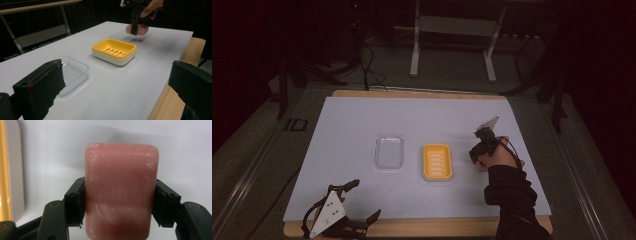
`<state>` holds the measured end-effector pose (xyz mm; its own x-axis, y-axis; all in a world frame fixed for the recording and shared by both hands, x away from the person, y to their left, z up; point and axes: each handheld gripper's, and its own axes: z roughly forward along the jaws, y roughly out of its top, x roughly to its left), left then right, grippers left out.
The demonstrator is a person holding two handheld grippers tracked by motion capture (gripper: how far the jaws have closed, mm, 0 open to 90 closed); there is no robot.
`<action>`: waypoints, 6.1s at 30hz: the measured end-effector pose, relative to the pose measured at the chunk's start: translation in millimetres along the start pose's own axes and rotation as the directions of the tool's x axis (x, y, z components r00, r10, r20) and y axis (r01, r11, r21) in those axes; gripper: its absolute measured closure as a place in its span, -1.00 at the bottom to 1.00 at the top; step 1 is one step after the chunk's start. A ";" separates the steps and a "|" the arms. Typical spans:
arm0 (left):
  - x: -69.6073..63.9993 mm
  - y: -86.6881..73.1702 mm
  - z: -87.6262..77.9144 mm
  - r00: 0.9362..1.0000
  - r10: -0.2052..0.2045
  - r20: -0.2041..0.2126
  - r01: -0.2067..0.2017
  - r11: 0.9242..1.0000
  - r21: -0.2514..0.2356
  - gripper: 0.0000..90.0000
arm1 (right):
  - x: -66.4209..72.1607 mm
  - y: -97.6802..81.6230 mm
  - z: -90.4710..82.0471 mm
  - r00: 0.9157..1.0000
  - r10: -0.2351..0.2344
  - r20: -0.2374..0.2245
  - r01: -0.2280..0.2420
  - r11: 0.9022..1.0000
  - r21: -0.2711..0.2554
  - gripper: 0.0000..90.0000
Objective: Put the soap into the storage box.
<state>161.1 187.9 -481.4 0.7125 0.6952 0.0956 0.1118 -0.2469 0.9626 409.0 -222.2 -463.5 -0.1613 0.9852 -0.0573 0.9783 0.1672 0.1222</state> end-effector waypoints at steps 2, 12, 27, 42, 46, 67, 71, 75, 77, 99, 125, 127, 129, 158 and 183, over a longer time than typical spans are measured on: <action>-0.1 0.2 -0.2 1.000 0.001 0.001 -0.001 1.000 -0.001 -0.99 | 2.0 0.6 -5.3 1.000 0.002 -0.005 -0.002 1.000 -0.012 -0.17; -0.9 0.5 -0.1 1.000 0.002 0.003 -0.001 1.000 -0.004 -0.99 | 19.7 5.0 -24.6 1.000 -0.016 0.001 0.016 0.999 -0.029 -0.17; -1.1 0.7 -0.4 1.000 0.003 0.001 -0.003 1.000 -0.006 -0.99 | 60.7 16.9 -61.3 0.998 -0.065 -0.005 0.064 0.995 -0.075 -0.17; -1.6 0.9 -0.8 1.000 0.015 0.002 -0.015 1.000 -0.007 -0.99 | 112.0 22.8 -61.0 0.989 -0.133 -0.061 0.127 0.988 -0.083 -0.17; -1.5 1.0 -1.2 1.000 0.017 0.003 -0.016 1.000 -0.009 -0.99 | 117.8 22.7 -50.3 0.990 -0.127 -0.067 0.122 0.990 -0.067 -0.17; -1.9 1.4 -1.9 1.000 0.019 0.006 -0.019 1.000 -0.009 -0.99 | 139.2 12.4 3.9 0.990 -0.068 -0.127 0.066 0.998 -0.021 -0.17; -1.9 1.3 -1.9 1.000 0.019 0.007 -0.019 1.000 -0.008 -0.99 | 138.6 11.9 8.7 0.990 -0.061 -0.123 0.060 0.998 -0.013 -0.17; -1.8 1.2 -1.5 1.000 0.020 0.010 -0.020 1.000 -0.008 -0.99 | 138.1 11.5 14.8 0.990 -0.058 -0.126 0.060 0.998 0.011 -0.18; -1.9 1.1 -1.5 1.000 0.019 0.011 -0.019 1.000 -0.007 -0.99 | 137.1 11.8 15.4 0.990 -0.053 -0.134 0.055 0.998 0.008 -0.18; -1.9 0.8 -0.3 1.000 0.020 0.023 -0.020 1.000 -0.001 -0.99 | 130.3 15.6 -31.9 0.956 -0.252 -0.147 0.230 0.961 -0.155 -0.66; -1.5 -0.9 2.3 1.000 0.020 0.023 -0.020 1.000 0.018 -0.99 | 43.7 -18.3 -39.0 0.905 -0.389 -0.170 0.298 0.867 -0.399 -0.71; -1.5 -0.9 2.5 1.000 0.019 0.022 -0.019 1.000 0.019 -0.99 | 31.2 -25.3 -40.1 0.906 -0.376 -0.193 0.275 0.872 -0.406 -0.71; -1.5 -0.9 2.9 1.000 0.019 0.019 -0.019 1.000 0.021 -0.99 | 20.4 -31.5 -39.9 0.905 -0.379 -0.195 0.272 0.866 -0.421 -0.71; -2.3 -1.0 3.7 1.000 0.022 0.020 -0.023 0.999 0.025 -0.99 | -48.4 -112.2 -11.7 0.897 -0.424 -0.130 0.266 0.749 -0.606 -0.70; -2.0 -0.7 3.7 0.999 0.018 0.033 -0.019 0.999 0.027 -0.99 | -71.9 -137.1 13.3 0.925 -0.358 -0.123 0.206 0.750 -0.629 -0.69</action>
<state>162.2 184.2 -483.2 0.7369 0.6679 0.1047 0.1166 -0.2781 0.9534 288.3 -316.5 -489.3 -0.5157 0.8564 0.0254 0.6185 0.3515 0.7027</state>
